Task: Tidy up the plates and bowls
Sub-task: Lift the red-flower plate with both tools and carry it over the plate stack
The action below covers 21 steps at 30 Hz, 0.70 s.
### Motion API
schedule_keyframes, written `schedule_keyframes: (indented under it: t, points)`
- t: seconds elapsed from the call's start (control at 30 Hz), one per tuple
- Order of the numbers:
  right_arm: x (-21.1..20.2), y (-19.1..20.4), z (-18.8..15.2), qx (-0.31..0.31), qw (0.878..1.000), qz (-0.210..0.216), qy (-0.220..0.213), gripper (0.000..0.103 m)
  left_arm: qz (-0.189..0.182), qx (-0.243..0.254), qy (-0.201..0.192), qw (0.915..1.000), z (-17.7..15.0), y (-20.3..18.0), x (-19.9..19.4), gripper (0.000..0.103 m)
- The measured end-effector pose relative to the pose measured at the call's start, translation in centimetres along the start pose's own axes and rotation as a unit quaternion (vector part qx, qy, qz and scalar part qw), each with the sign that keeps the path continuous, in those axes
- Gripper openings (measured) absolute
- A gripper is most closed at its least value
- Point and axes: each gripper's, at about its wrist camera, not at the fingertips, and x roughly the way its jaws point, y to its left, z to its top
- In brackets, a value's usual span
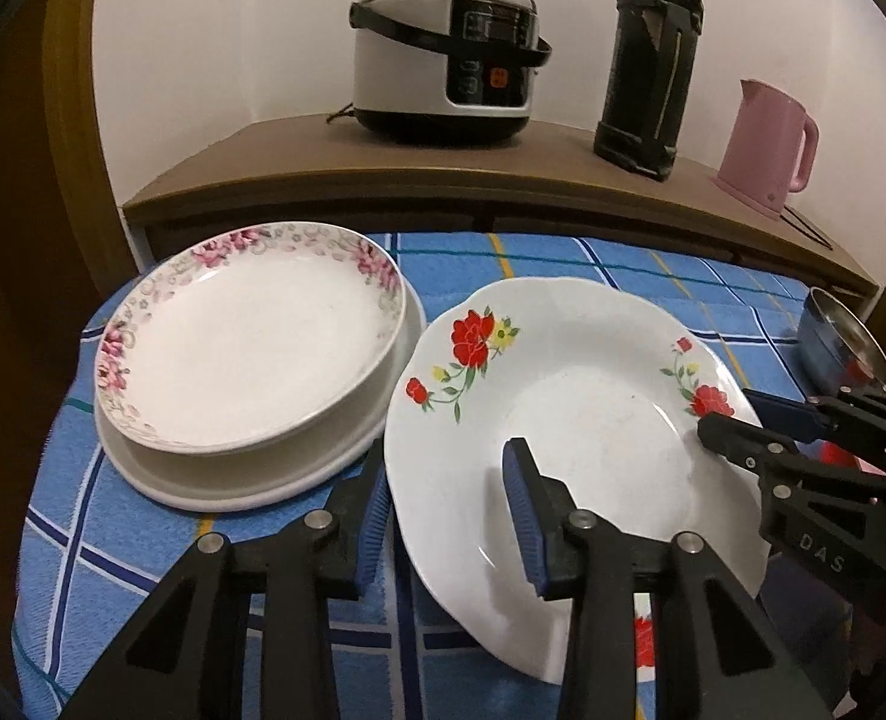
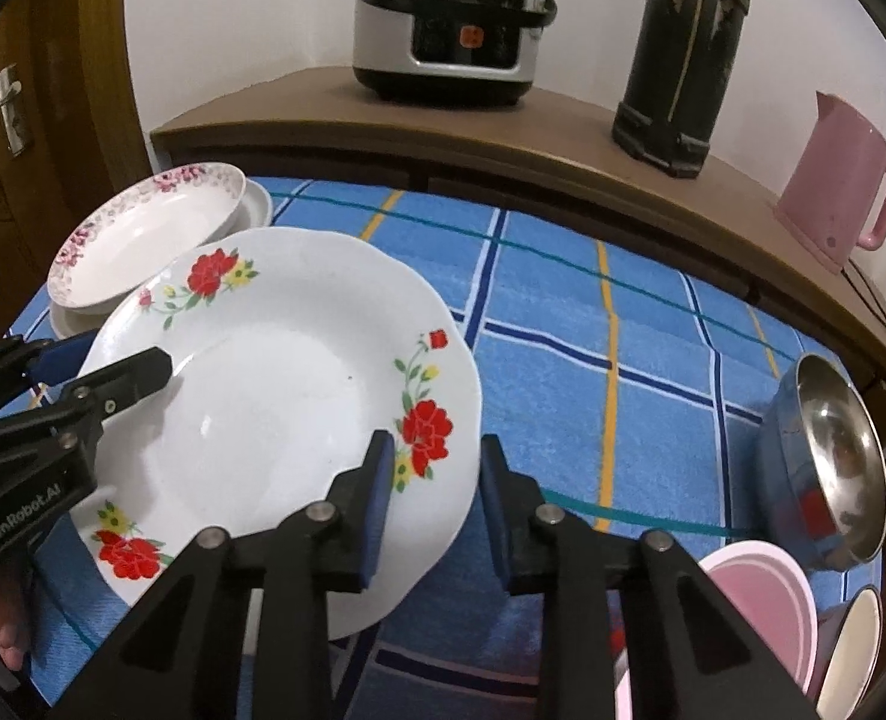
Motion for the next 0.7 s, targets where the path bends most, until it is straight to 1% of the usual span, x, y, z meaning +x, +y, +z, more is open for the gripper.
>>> schedule_keyframes:
  t: [0.2, 0.37, 0.5, 0.7]
  points:
    - [-0.5, 0.0, 0.0, 0.004, 1.0, 0.003, -0.012, 0.027, 0.015, -0.002, -0.013, 0.9998, 0.2, -0.2, -0.3, 0.04]
    - [-0.8, 0.0, 0.0, 0.004, 1.0, 0.008, -0.02, 0.027, 0.015, -0.01, -0.012, 0.9998, 0.4, 0.0, -0.7, 0.04]
    - [-1.2, 0.3, 0.2, 0.001, 1.0, 0.013, -0.027, 0.027, 0.02, -0.015, -0.02, 0.9995, 0.8, 0.3, -1.4, 0.04]
    - [-2.3, 1.0, 0.9, -0.003, 0.998, 0.017, -0.054, 0.027, 0.032, -0.021, -0.04, 0.9985, 1.5, 0.9, -2.7, 0.04]
